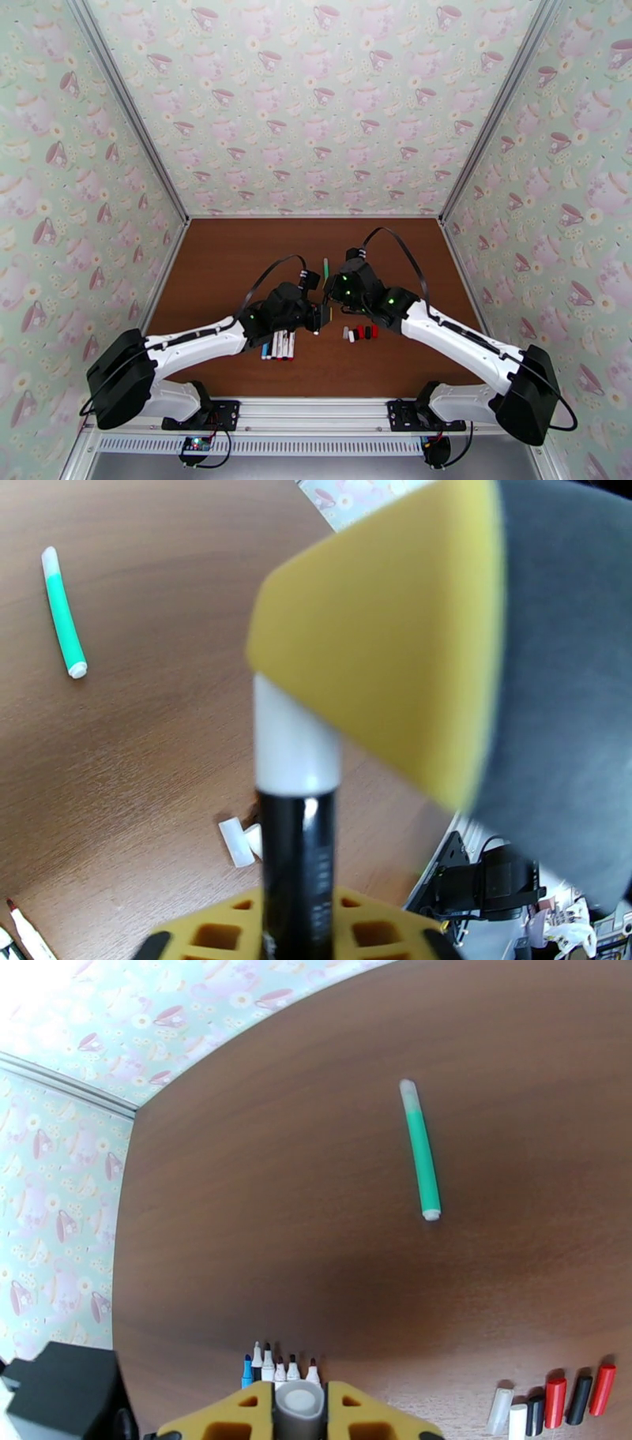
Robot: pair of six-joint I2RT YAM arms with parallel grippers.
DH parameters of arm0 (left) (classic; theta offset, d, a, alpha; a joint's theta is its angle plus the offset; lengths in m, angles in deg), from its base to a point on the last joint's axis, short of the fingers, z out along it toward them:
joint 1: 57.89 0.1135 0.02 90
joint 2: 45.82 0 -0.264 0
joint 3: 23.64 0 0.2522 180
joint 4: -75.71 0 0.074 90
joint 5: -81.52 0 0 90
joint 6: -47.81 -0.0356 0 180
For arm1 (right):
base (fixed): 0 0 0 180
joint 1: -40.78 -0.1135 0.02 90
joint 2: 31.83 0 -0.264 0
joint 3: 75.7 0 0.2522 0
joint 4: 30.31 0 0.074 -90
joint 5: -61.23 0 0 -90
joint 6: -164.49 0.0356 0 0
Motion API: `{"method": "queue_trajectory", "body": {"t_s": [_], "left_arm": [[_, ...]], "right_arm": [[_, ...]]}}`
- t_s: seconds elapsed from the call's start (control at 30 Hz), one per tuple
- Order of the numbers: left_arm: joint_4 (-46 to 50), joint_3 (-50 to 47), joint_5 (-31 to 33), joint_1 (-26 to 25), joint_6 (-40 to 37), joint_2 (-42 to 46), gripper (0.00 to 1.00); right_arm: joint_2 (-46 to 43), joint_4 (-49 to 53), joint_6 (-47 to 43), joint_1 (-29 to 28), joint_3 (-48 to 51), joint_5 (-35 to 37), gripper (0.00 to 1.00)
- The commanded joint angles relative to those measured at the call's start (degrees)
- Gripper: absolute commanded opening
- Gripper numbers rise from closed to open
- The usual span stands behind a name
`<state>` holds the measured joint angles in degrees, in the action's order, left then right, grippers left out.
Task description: Open the pen caps
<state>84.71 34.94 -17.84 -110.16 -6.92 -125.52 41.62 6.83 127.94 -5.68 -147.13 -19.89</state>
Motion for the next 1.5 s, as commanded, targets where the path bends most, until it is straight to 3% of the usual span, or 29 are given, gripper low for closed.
{"method": "queue_trajectory", "body": {"t_s": [0.0, 0.13, 0.2, 0.43, 0.63, 0.87, 1.07, 1.47], "left_arm": [[1.05, 1.56, 1.89, -0.47, -1.41, -0.40, 0.15], [-0.05, 0.74, -0.95, 0.16, -0.55, 0.21, 0.09], [-2.41, -0.24, -4.81, 1.12, 0.54, 0.54, 0.09], [-9.00, -1.56, -21.79, 4.12, 1.33, 2.41, 0.07], [-12.69, -1.23, -30.32, 5.25, 2.84, 2.62, 0.07], [-14.46, -0.84, -32.63, 5.69, 4.65, 1.55, 0.07], [-16.12, -0.61, -33.08, 5.58, 5.87, 0.24, 0.08], [-15.90, -0.68, -32.37, 5.51, 5.78, -0.03, 0.08]], "right_arm": [[-1.18, -0.92, 1.47, -0.24, 1.07, 2.08, 0.17], [-1.94, -1.63, 1.12, -0.19, 1.70, 1.33, 0.22], [-2.93, -2.54, -0.33, 0.56, 1.88, -0.71, 0.31], [-10.34, -8.89, -7.62, 7.69, 6.30, -16.38, 0.49], [-15.86, -14.18, -7.84, 12.72, 12.13, -27.34, 0.57], [-17.23, -21.93, -6.47, 13.41, 15.97, -35.28, 0.54], [-15.64, -28.35, -4.06, 13.48, 17.07, -37.18, 0.44], [-14.74, -28.01, -4.16, 13.48, 16.01, -37.37, 0.25]]}}
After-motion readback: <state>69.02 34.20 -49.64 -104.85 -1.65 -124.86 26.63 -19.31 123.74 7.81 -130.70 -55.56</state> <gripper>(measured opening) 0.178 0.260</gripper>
